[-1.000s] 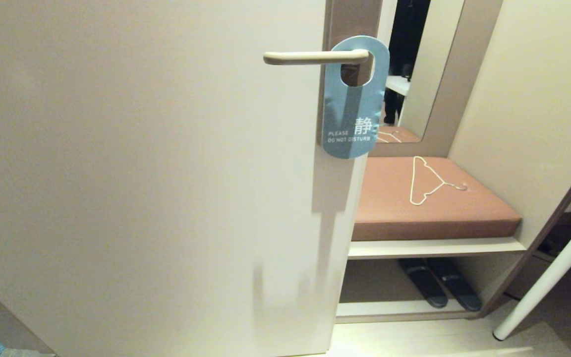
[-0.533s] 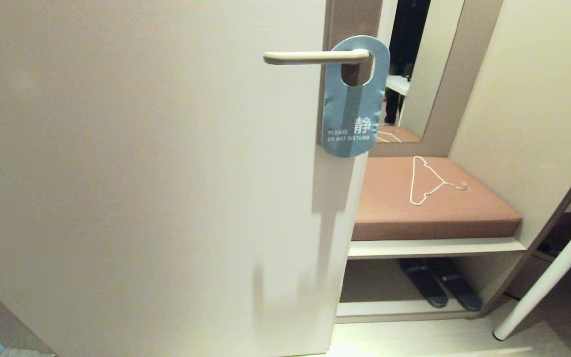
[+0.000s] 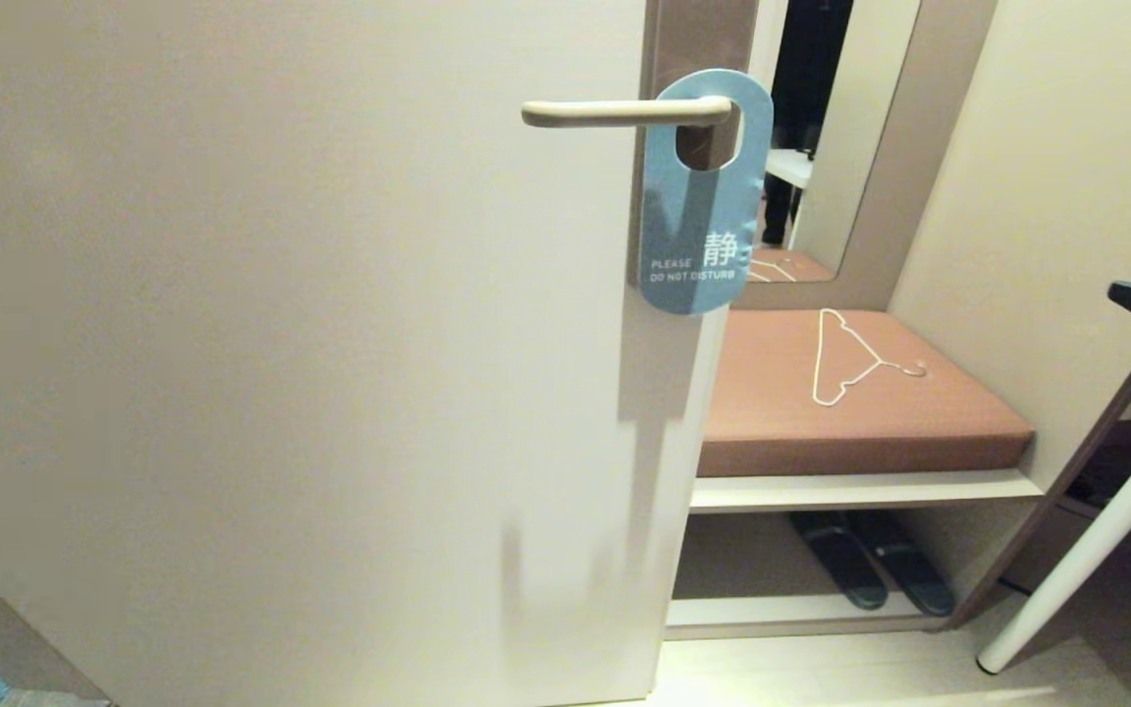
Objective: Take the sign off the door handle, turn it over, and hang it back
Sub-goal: Take down the sign
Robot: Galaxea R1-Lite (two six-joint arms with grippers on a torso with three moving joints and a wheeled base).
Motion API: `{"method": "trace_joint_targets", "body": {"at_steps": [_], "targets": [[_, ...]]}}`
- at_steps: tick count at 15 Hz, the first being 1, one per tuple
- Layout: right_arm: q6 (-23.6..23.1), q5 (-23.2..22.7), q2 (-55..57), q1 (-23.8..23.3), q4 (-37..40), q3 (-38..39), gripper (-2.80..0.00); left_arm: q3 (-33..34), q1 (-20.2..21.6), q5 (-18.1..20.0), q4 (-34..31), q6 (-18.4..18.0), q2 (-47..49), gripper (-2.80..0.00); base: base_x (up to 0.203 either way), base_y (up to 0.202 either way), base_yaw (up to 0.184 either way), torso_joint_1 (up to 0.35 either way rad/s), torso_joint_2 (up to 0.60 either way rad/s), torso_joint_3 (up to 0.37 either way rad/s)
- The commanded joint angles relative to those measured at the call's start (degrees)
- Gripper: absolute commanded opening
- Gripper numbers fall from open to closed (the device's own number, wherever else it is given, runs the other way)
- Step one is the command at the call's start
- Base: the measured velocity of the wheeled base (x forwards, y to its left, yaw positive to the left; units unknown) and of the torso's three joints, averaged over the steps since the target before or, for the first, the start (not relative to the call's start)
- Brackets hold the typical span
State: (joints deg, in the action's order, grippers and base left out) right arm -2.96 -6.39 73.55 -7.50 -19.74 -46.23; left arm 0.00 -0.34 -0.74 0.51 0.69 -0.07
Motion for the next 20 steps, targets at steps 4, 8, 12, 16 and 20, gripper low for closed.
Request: {"method": "trace_joint_targets", "body": {"at_steps": [4, 8, 12, 16, 20], "targets": [[-0.3, -13.2, 9.7, -0.1, -0.2, -6.7, -2.8, 0.0, 0.0, 0.0, 0.0, 0.0, 0.1, -2.8, 0.0, 0.0, 0.0, 0.0, 0.0, 0.0], [-1.8, -27.9, 14.4, -0.1, -0.2, -13.0, -2.8, 0.0, 0.0, 0.0, 0.0, 0.1, 0.1, -2.8, 0.0, 0.0, 0.0, 0.0, 0.0, 0.0], [-1.9, -42.4, 17.5, -0.1, -0.2, -18.8, -2.8, 0.0, 0.0, 0.0, 0.0, 0.1, 0.1, -2.8, 0.0, 0.0, 0.0, 0.0, 0.0, 0.0], [-1.8, -53.0, 21.6, 1.0, -0.1, -23.8, -2.8, 0.0, 0.0, 0.0, 0.0, 0.0, 0.1, -2.8, 0.0, 0.0, 0.0, 0.0, 0.0, 0.0], [-1.7, -56.7, 24.6, 4.0, -0.1, -24.8, -2.8, 0.0, 0.0, 0.0, 0.0, 0.0, 0.1, -2.8, 0.0, 0.0, 0.0, 0.0, 0.0, 0.0]]}}
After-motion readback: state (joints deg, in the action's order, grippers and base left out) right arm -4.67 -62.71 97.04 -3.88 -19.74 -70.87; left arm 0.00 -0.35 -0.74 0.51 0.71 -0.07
